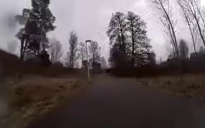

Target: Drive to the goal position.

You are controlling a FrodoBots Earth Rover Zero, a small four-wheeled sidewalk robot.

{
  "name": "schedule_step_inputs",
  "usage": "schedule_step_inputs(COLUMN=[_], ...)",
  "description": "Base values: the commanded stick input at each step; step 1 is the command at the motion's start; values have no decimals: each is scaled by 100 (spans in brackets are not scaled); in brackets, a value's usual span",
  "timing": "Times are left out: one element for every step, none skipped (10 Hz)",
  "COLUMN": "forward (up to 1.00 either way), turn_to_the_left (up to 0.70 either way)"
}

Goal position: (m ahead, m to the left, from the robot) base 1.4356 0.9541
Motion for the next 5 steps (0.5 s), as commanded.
schedule_step_inputs(forward=[70,70,70,70,70], turn_to_the_left=[0,0,0,0,0])
